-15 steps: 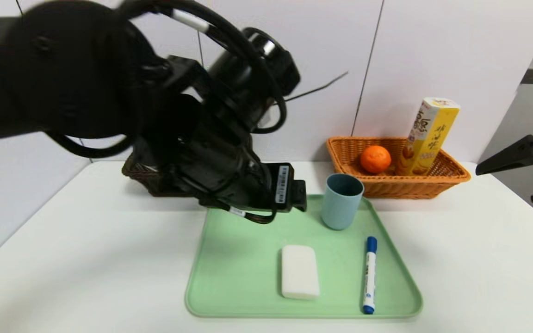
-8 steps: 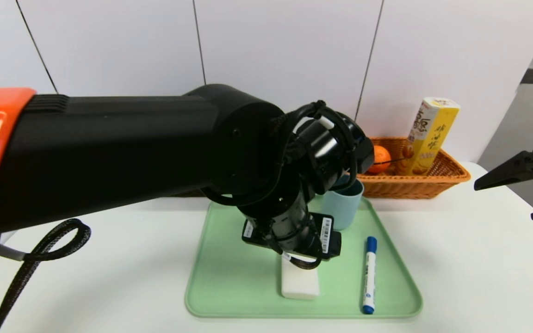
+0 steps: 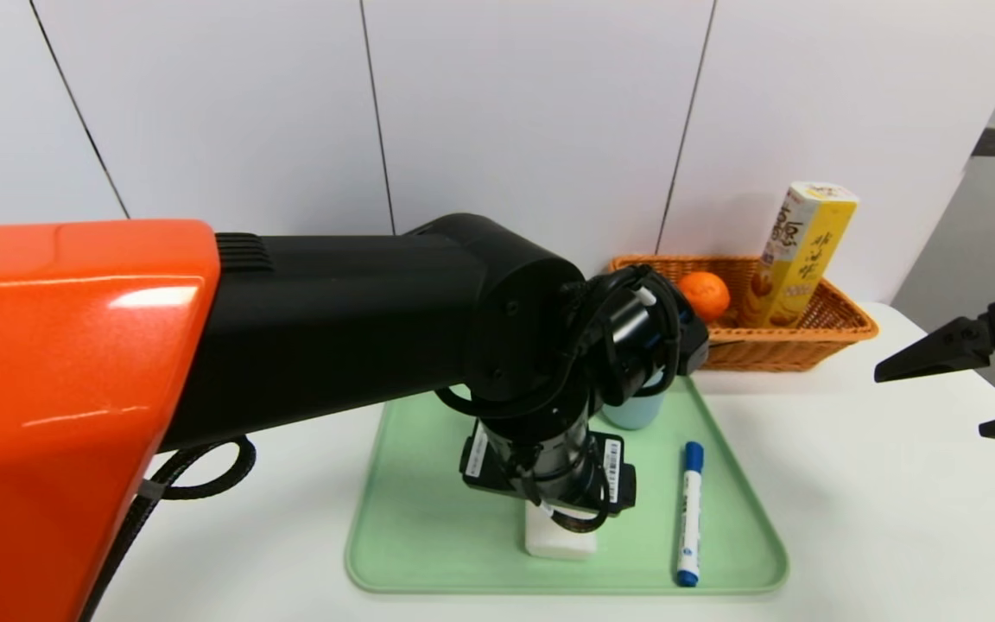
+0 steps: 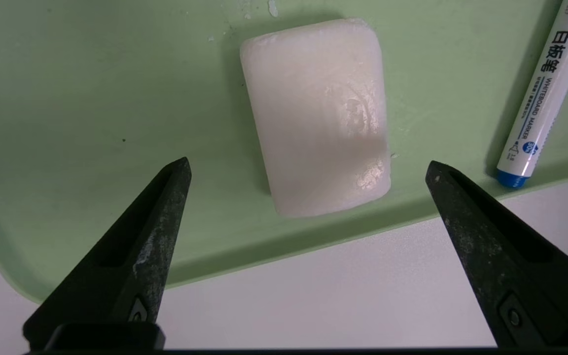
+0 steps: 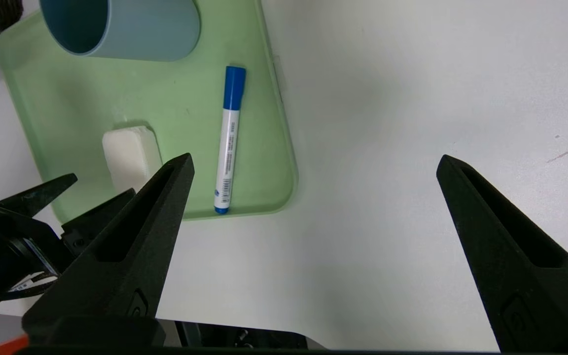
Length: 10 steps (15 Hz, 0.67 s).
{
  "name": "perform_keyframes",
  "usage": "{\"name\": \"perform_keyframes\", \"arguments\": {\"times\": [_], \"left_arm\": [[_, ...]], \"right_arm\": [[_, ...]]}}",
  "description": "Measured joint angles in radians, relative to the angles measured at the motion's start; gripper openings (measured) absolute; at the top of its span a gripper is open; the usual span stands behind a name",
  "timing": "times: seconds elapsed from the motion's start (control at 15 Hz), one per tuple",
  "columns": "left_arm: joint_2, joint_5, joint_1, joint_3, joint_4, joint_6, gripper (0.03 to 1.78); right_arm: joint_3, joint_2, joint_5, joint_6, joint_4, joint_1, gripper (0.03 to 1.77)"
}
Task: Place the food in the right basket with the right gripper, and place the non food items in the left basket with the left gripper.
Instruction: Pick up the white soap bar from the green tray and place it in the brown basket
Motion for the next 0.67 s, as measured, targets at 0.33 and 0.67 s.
{"name": "perform_keyframes", "arguments": {"times": [0.33,0.67], "left_arm": [[0.024,0.0,-0.005,0.0,-0.034,0.0,1.69],[0.057,0.003,-0.005,-0.001,-0.065,0.003,1.69]], "right_arm": [[0.024,-0.008,0.001,0.0,-0.003,-0.001,1.7],[0.025,-0.009,0.001,0.001,-0.003,-0.001,1.7]]}}
